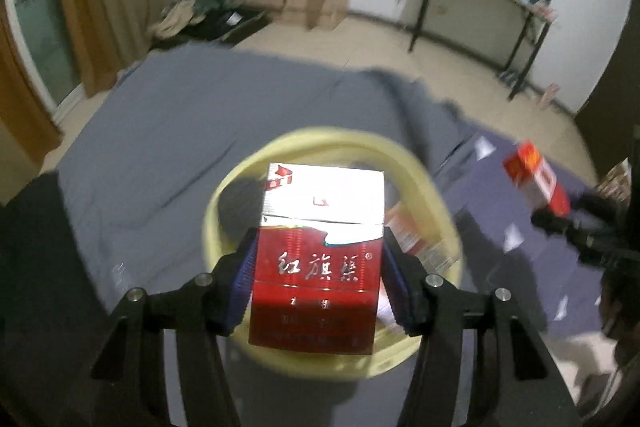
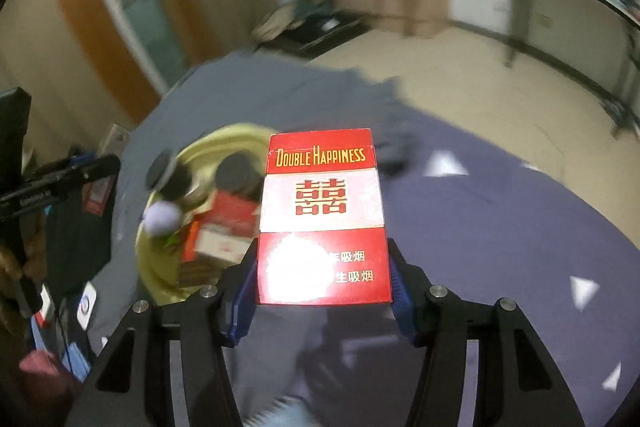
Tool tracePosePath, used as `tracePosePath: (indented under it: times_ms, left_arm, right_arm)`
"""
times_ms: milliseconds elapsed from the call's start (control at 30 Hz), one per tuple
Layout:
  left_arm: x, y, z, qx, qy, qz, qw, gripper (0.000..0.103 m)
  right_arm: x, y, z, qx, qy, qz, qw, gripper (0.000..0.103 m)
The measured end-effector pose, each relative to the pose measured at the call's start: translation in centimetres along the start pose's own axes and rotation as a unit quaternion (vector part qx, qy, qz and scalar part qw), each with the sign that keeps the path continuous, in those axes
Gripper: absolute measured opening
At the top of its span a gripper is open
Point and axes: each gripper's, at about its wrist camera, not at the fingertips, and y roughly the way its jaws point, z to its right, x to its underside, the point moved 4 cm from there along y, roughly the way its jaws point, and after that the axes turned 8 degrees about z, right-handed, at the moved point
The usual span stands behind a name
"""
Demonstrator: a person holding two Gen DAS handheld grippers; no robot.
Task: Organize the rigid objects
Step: 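Grasp a red pack with the left tool while the right tool grasps the Double Happiness pack, then release both packs into the tray and pull the tools back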
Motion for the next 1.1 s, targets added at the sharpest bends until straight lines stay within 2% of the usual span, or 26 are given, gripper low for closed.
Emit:
tracePosePath:
  times_ms: [133, 200, 300, 367, 467, 567, 633, 700, 767, 800, 933, 1100]
  left_arm:
    - [2.4, 2.9, -1.6, 0.024, -0.017, -0.032, 0.9991, 0.058]
    - [3.3, 4.6, -1.3, 0.032, -0.006, -0.042, 0.9986, 0.058]
    - [4.2, 6.6, -1.6, 0.048, -0.016, -0.058, 0.997, 0.058]
    - [4.3, 7.4, -1.0, 0.053, -0.01, -0.061, 0.9967, 0.058]
    - [4.1, 7.8, -1.0, 0.059, -0.003, -0.055, 0.9967, 0.058]
    - [3.9, 8.3, -0.9, 0.059, -0.005, -0.053, 0.9969, 0.06]
    - [3.9, 8.3, -1.0, 0.059, -0.011, -0.046, 0.9971, 0.065]
    - [3.8, 7.4, -1.1, 0.058, -0.02, -0.035, 0.9975, 0.094]
    - [3.4, 5.4, -1.4, 0.053, -0.028, -0.002, 0.9982, 0.103]
    - [3.3, 5.0, -1.3, 0.056, -0.03, 0.006, 0.998, 0.103]
    - [3.8, 1.0, -1.1, 0.051, -0.048, 0.033, 0.997, 0.103]
    - [8.8, -3.6, 1.1, 0.048, -0.064, 0.048, 0.9957, 0.103]
  right_arm:
    - [-2.2, 5.2, -5.3, -0.012, -0.048, -0.025, 0.998, 0.055]
    - [-3.9, 9.0, -6.6, -0.012, -0.064, -0.036, 0.997, 0.056]
    - [-4.9, 14.1, -8.8, -0.003, -0.106, -0.058, 0.993, 0.056]
    - [-5.2, 16.6, -9.0, 0.005, -0.128, -0.071, 0.989, 0.056]
    - [-5.3, 19.8, -10.2, 0.003, -0.127, -0.072, 0.989, 0.056]
    - [-4.8, 21.0, -10.5, 0.001, -0.129, -0.071, 0.989, 0.056]
    - [-3.9, 20.1, -10.3, -0.004, -0.127, -0.07, 0.989, 0.057]
    - [-3.9, 20.0, -10.3, -0.013, -0.12, -0.062, 0.991, 0.059]
    - [-3.7, 18.4, -9.6, -0.031, -0.104, -0.05, 0.993, 0.092]
    - [-3.8, 17.4, -9.4, -0.037, -0.1, -0.039, 0.994, 0.096]
    - [-4.0, 12.7, -8.1, -0.047, -0.119, 0.012, 0.992, 0.103]
    - [-1.5, 8.1, -5.7, -0.069, -0.162, 0.034, 0.984, 0.103]
